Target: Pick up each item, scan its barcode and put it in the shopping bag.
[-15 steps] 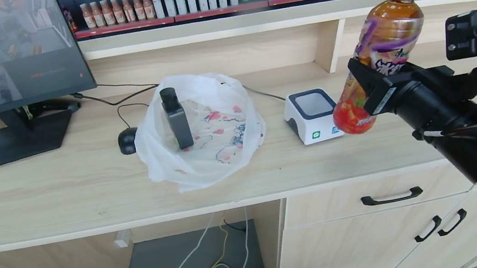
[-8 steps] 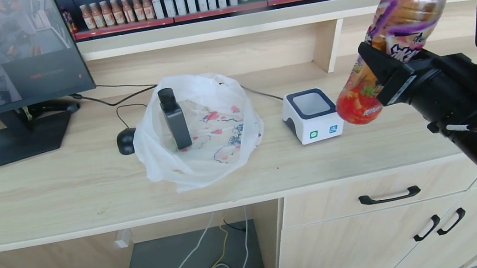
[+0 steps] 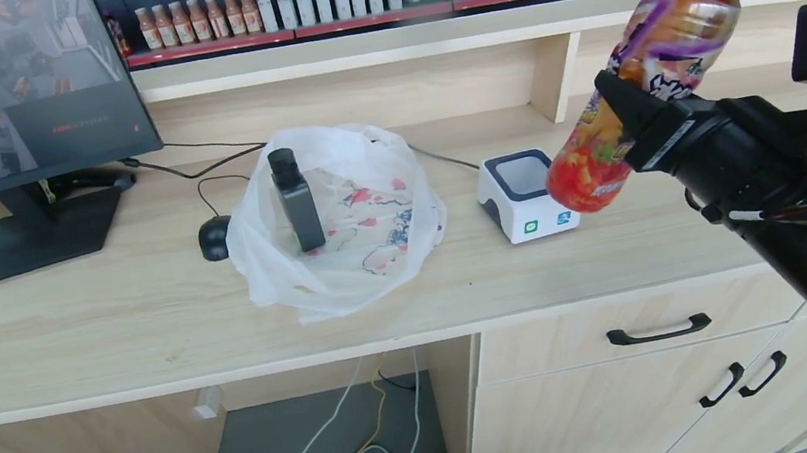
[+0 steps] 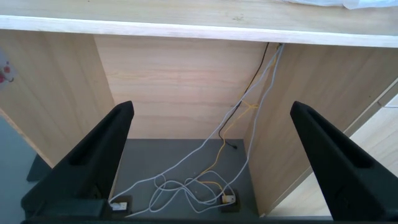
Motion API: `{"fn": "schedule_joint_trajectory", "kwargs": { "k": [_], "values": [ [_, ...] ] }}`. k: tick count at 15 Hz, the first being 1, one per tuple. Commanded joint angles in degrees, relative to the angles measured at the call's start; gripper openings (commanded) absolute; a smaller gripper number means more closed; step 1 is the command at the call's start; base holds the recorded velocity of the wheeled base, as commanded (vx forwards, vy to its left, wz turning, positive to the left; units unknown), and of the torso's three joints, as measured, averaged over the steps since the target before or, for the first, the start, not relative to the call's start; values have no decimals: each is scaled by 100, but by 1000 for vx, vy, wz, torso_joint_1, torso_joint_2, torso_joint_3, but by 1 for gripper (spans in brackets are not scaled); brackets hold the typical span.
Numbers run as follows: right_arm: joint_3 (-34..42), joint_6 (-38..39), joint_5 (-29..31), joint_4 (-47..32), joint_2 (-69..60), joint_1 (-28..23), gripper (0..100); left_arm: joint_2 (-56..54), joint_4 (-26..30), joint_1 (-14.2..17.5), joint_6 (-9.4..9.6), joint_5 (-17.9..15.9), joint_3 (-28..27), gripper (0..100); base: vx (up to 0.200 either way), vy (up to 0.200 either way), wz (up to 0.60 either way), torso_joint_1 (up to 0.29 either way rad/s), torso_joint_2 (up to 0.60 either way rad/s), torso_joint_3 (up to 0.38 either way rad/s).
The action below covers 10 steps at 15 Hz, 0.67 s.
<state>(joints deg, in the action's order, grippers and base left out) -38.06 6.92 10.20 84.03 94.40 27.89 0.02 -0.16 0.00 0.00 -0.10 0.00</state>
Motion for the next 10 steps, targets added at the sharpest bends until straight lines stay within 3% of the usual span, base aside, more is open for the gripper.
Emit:
{"fn": "schedule_joint_trajectory", "kwargs": {
  "k": [1,4,10],
  "values": [
    [-650,257,-159,-36,579,50,0,6,-2,0,0,1,0,100,0,0,0,0,0,0],
    [-1599,854,-212,-203,1045,41,0,6,-2,0,0,1,0,100,0,0,0,0,0,0],
    [-1678,2577,-212,-458,1177,234,0,6,-2,0,0,1,0,100,0,0,0,0,0,0]
  ]
}}
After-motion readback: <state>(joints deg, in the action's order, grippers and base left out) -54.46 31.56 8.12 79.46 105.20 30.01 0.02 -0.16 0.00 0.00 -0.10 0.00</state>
